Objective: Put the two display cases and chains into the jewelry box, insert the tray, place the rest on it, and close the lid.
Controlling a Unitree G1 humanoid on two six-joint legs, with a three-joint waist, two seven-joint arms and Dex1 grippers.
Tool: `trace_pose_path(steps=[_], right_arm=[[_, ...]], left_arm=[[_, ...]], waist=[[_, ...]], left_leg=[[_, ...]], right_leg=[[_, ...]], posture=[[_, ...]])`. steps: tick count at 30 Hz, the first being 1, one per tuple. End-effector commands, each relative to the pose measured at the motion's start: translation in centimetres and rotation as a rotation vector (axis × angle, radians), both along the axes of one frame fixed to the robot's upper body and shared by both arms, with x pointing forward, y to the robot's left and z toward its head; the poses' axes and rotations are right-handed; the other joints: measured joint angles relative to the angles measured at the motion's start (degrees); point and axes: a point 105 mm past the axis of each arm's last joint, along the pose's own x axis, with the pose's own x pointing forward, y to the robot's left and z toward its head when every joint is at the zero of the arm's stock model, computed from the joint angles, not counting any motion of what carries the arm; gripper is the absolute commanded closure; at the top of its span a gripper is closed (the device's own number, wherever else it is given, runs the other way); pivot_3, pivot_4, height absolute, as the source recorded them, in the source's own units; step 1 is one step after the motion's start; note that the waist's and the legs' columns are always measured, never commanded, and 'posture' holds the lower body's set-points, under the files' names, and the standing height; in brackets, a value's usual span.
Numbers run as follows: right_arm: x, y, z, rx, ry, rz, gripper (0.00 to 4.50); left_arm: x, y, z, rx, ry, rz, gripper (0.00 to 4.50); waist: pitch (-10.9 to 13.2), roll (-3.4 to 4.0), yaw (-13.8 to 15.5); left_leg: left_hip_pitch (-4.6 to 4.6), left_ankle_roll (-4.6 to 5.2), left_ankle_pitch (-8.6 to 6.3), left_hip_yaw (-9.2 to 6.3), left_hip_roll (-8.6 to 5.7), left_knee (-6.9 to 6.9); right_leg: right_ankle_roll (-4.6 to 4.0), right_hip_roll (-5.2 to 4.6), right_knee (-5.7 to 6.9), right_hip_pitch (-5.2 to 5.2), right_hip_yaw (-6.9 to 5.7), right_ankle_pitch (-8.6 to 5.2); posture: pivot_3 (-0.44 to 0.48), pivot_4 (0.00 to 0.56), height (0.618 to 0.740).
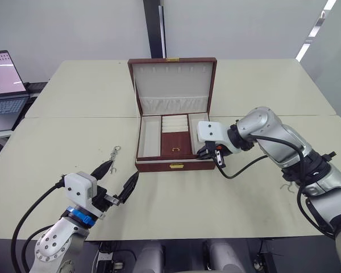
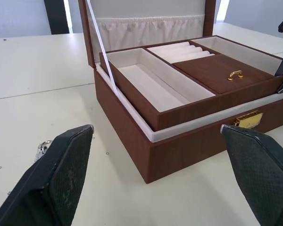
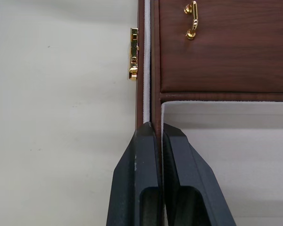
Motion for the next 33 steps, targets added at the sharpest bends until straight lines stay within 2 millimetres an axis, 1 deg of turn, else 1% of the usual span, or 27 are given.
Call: trace_pose_path(steps=[1, 2, 3, 4, 5, 6, 7, 10, 12, 13, 14, 15, 17, 19, 22, 26, 29, 33], right_arm=[[-0.2, 0.4, 1.0, 0.046, 0.003, 0.007, 4.49], [-0.3, 0.5, 1.5, 0.069, 0.008, 0.009, 3.91], [-0.5, 0.7, 2.3, 0.103, 0.021, 0.014, 3.77], [-0.7, 0.8, 2.9, 0.127, 0.032, 0.02, 3.52], [-0.9, 0.8, 3.3, 0.142, 0.039, 0.025, 3.38], [-0.9, 0.8, 3.7, 0.157, 0.042, 0.024, 3.16], [-0.9, 0.8, 4.6, 0.196, 0.051, 0.016, 3.03], [-0.3, 1.1, 6.4, 0.331, 0.042, -0.016, 2.29], [0.3, 1.6, 7.2, 0.439, 0.025, -0.045, 1.75], [0.6, 1.8, 7.4, 0.477, 0.02, -0.062, 1.57], [1.0, 2.0, 7.4, 0.506, 0.005, -0.072, 1.57], [1.3, 2.3, 7.3, 0.531, -0.02, -0.077, 1.69], [1.4, 3.0, 7.2, 0.601, -0.023, -0.07, 2.06], [1.4, 3.6, 6.7, 0.641, -0.02, -0.065, 2.57], [1.9, 4.2, 5.5, 0.662, -0.027, -0.084, 3.37], [3.2, 4.6, 3.9, 0.685, -0.054, -0.137, 4.4], [3.9, 4.4, 2.1, 0.666, -0.063, -0.167, 4.46], [4.2, 3.9, -0.5, 0.62, -0.047, -0.191, 4.46]], left_arm=[[-0.2, -0.5, 1.2, 0.018, -0.042, -0.023, 0.0], [-0.2, -0.5, 1.2, 0.018, -0.041, -0.023, 0.0], [-0.2, -0.5, 1.2, 0.018, -0.041, -0.022, 0.0], [-0.2, -0.5, 1.2, 0.018, -0.041, -0.022, 0.0], [-0.2, -0.5, 1.2, 0.019, -0.041, -0.021, 0.0], [-0.2, -0.5, 1.2, 0.019, -0.041, -0.021, 0.0], [-0.2, -0.5, 1.3, 0.019, -0.042, -0.021, 0.0], [-0.1, -0.5, 1.3, 0.018, -0.042, -0.023, 0.0], [0.0, -0.6, 1.3, 0.017, -0.043, -0.024, 0.0], [0.1, -0.6, 1.3, 0.017, -0.043, -0.025, 0.0], [0.2, -0.7, 1.4, 0.016, -0.044, -0.027, 0.0], [0.2, -0.7, 1.4, 0.016, -0.044, -0.028, 0.0], [0.3, -0.7, 1.4, 0.016, -0.044, -0.032, 0.0], [0.4, -0.7, 1.5, 0.016, -0.044, -0.035, 0.0], [0.4, -0.7, 1.5, 0.018, -0.042, -0.038, 0.0], [0.5, -0.8, 1.6, 0.02, -0.044, -0.042, 0.0], [0.5, -0.8, 1.6, 0.021, -0.043, -0.046, 0.0], [0.6, -0.9, 1.6, 0.022, -0.042, -0.051, 0.0]], waist=[[0.0, 0.0, 0.0], [0.0, 0.0, 0.0], [0.0, 0.0, 0.01], [0.0, 0.0, 0.01], [0.0, 0.0, 0.01], [0.0, 0.0, 0.02], [0.0, 0.0, 0.01], [0.0, 0.0, 0.01], [0.0, 0.0, -0.12], [0.0, 0.0, -0.15], [0.0, 0.0, -0.13], [0.0, 0.0, -0.1], [0.0, 0.0, -0.07], [0.0, 0.0, -0.07], [0.0, 0.01, -0.08], [0.0, 0.01, -0.11], [0.0, 0.01, -0.11], [0.0, 0.01, -0.12]], left_leg=[[0.0, 0.0, 0.0, 0.0, 0.0, 0.0], [-0.01, 0.0, 0.0, 0.0, 0.0, 0.0], [-0.01, 0.0, 0.0, -0.01, 0.0, -0.01], [-0.01, 0.0, 0.0, -0.01, 0.01, -0.01], [-0.01, 0.0, 0.0, -0.01, 0.0, -0.01], [-0.02, 0.0, 0.0, -0.01, 0.0, -0.01], [-0.02, 0.0, 0.0, -0.01, 0.0, -0.01], [-0.01, 0.0, 0.0, -0.01, 0.0, -0.01], [0.0, 0.0, 0.0, 0.0, 0.02, -0.01], [0.0, 0.0, 0.0, 0.01, 0.03, -0.02], [0.0, 0.0, 0.0, 0.02, 0.04, -0.03], [0.01, 0.0, 0.0, -0.01, 0.05, -0.03], [0.0, 0.0, 0.0, 0.01, 0.03, -0.02], [-0.01, 0.0, 0.0, 0.01, 0.02, -0.02], [-0.03, 0.0, 0.0, 0.02, 0.02, -0.02], [0.02, 0.0, 0.0, 0.01, 0.04, -0.03], [0.01, 0.0, 0.0, 0.03, 0.03, -0.02], [0.01, 0.0, 0.0, 0.02, 0.03, -0.03]], right_leg=[[0.0, 0.0, 0.0, 0.0, 0.0, 0.0], [0.0, 0.0, 0.0, -0.01, 0.0, 0.0], [0.0, 0.0, 0.0, -0.01, 0.0, 0.0], [0.0, 0.0, 0.0, -0.02, 0.0, 0.0], [0.0, 0.0, 0.0, -0.02, 0.0, 0.0], [0.0, 0.0, 0.0, -0.02, 0.0, 0.0], [0.0, 0.0, 0.0, -0.02, 0.0, 0.0], [0.0, 0.0, 0.0, -0.01, 0.0, 0.0], [0.0, 0.02, 0.0, -0.01, 0.0, 0.0], [0.0, 0.03, 0.01, -0.02, 0.02, 0.0], [0.0, 0.05, 0.02, -0.02, 0.02, 0.0], [-0.01, 0.07, 0.03, -0.01, 0.01, 0.0], [-0.01, 0.05, 0.02, -0.01, 0.02, 0.0], [-0.01, 0.04, 0.02, -0.01, 0.02, 0.0], [0.0, 0.04, 0.03, -0.05, 0.04, 0.01], [-0.01, 0.06, 0.06, -0.03, 0.03, 0.01], [-0.01, 0.05, 0.05, -0.04, 0.05, 0.01], [-0.01, 0.05, 0.05, -0.03, 0.04, 0.01]], posture=[[0.0, 0.15, 0.74], [0.0, 0.15, 0.74], [0.0, 0.15, 0.74], [0.0, 0.15, 0.74], [0.0, 0.15, 0.74], [0.0, 0.15, 0.74], [0.0, 0.15, 0.74], [0.0, 0.15, 0.74], [0.0, 0.15, 0.74], [0.0, 0.15, 0.74], [0.0, 0.15, 0.74], [0.0, 0.15, 0.74], [0.0, 0.15, 0.74], [0.0, 0.15, 0.74], [0.0, 0.15, 0.74], [0.0, 0.15, 0.74], [0.0, 0.15, 0.74], [0.0, 0.15, 0.74]])
